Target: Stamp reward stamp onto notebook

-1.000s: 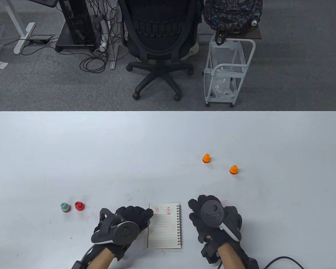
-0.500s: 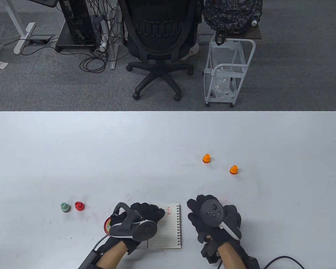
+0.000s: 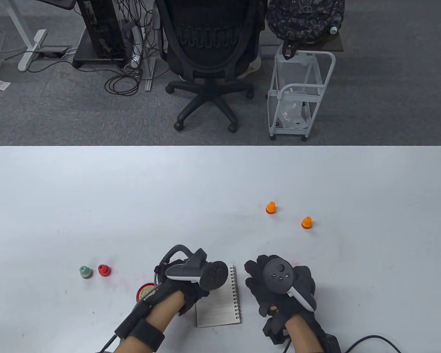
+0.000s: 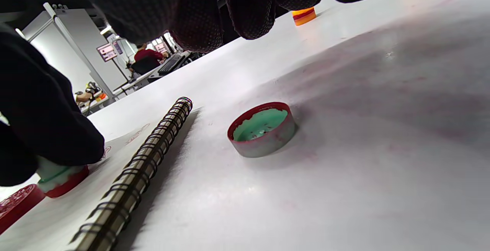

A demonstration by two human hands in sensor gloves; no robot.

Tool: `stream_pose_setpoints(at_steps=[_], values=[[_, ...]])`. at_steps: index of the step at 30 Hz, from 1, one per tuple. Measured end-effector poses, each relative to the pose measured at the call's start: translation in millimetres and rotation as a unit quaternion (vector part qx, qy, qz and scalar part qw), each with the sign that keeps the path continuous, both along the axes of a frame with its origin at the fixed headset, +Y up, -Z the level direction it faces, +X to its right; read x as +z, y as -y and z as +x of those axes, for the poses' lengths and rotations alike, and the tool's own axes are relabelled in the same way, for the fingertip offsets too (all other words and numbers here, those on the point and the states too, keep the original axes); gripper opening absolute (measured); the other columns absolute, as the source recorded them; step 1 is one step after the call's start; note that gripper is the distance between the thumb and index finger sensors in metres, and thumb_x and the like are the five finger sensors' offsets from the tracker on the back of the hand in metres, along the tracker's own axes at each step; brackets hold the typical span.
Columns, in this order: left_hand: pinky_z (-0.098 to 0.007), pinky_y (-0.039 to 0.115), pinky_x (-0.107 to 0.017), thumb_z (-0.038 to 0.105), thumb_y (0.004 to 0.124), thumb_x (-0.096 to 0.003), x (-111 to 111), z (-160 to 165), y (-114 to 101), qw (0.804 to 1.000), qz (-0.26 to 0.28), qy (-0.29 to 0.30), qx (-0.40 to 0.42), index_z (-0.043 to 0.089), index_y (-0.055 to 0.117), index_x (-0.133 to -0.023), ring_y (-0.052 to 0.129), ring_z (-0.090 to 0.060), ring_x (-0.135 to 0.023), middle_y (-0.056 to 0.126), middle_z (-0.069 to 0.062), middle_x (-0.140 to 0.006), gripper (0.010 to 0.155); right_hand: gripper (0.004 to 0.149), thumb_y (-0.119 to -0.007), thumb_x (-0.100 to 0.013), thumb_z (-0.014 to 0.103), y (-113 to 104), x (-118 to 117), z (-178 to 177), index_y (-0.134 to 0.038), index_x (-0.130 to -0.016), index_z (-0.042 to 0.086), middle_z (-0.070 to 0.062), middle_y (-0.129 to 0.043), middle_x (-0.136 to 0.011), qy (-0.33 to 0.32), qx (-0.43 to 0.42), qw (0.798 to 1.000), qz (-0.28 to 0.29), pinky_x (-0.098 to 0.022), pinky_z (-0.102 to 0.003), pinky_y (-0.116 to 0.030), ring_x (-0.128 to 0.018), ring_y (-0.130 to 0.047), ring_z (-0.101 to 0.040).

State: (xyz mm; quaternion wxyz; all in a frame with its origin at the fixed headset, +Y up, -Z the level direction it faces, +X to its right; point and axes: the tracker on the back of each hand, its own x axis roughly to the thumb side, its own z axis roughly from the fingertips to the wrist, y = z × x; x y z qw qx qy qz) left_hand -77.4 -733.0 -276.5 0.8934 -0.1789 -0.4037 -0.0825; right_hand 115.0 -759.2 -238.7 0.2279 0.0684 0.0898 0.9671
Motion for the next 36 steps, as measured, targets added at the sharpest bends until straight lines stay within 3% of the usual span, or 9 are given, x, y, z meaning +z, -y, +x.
stream_pose_setpoints(at_steps=[5, 14, 19, 22, 29, 33, 36], values=[[-0.038, 0.093, -0.046, 0.03, 0.098, -0.0281, -2, 10, 1, 0.999, -0.002, 0.02, -0.04, 0.022, 0.102, -0.07, 0.11, -0.019, -0.042, 0.105, -0.007, -0.068, 0.043, 0.055, -0.075, -0.042, 0.041, -1, 1, 1, -0.071, -0.094, 0.024, -0.01, -0.057, -0.105, 0.0, 0.001, 1.0, 0.002, -0.07, -0.062, -0.051, -0.099, -0.047, -0.044], [-0.037, 0.093, -0.047, 0.03, 0.097, -0.0286, 10, 0, 0, 0.997, 0.043, 0.058, 0.006, 0.022, 0.103, -0.07, 0.109, -0.018, -0.043, 0.105, -0.006, -0.068, 0.043, 0.055, -0.075, -0.042, 0.041, 0, 1, -3, -0.071, -0.094, 0.024, -0.01, -0.057, -0.105, -0.012, 0.007, 1.0, -0.002, -0.069, -0.062, -0.052, -0.099, -0.048, -0.045], [-0.037, 0.092, -0.049, 0.029, 0.097, -0.0292, 14, 5, 0, 0.994, 0.061, 0.088, -0.017, 0.023, 0.102, -0.071, 0.109, -0.019, -0.045, 0.104, -0.005, -0.07, 0.042, 0.055, -0.075, -0.042, 0.041, 0, 1, -3, -0.071, -0.094, 0.024, -0.011, -0.057, -0.105, -0.011, 0.008, 1.0, -0.001, -0.069, -0.062, -0.052, -0.099, -0.048, -0.045], [-0.037, 0.092, -0.048, 0.029, 0.097, -0.0291, 14, 3, 1, 0.995, 0.053, 0.081, -0.008, 0.023, 0.102, -0.071, 0.108, -0.019, -0.045, 0.104, -0.006, -0.07, 0.043, 0.055, -0.075, -0.042, 0.041, -1, 2, -2, -0.072, -0.094, 0.024, -0.011, -0.057, -0.105, -0.01, 0.008, 1.0, -0.003, -0.069, -0.062, -0.052, -0.098, -0.048, -0.045], [-0.037, 0.091, -0.049, 0.029, 0.097, -0.0301, 25, 3, 2, 0.99, 0.098, 0.096, -0.012, 0.023, 0.101, -0.072, 0.108, -0.019, -0.045, 0.104, -0.006, -0.07, 0.042, 0.055, -0.075, -0.042, 0.041, 2, 2, -3, -0.071, -0.094, 0.024, -0.011, -0.057, -0.105, -0.01, 0.011, 1.0, -0.009, -0.069, -0.062, -0.051, -0.099, -0.047, -0.045], [-0.043, 0.086, -0.05, 0.027, 0.092, -0.0369, 41, -7, 6, 0.987, 0.136, 0.088, 0.0, 0.019, 0.095, -0.08, 0.102, -0.023, -0.05, 0.099, -0.01, -0.077, 0.043, 0.055, -0.076, -0.042, 0.041, 3, 3, -3, -0.071, -0.094, 0.024, -0.011, -0.057, -0.105, -0.012, 0.024, 0.999, -0.018, -0.069, -0.062, -0.051, -0.099, -0.047, -0.045], [-0.045, 0.085, -0.05, 0.028, 0.091, -0.0395, 46, -22, -5, 0.982, 0.171, 0.054, 0.053, 0.021, 0.094, -0.083, 0.103, -0.025, -0.054, 0.099, -0.008, -0.08, 0.044, 0.057, -0.076, -0.042, 0.041, 6, 3, -3, -0.07, -0.095, 0.024, -0.011, -0.055, -0.106, -0.015, 0.03, 0.999, -0.026, -0.069, -0.062, -0.051, -0.099, -0.046, -0.045]])
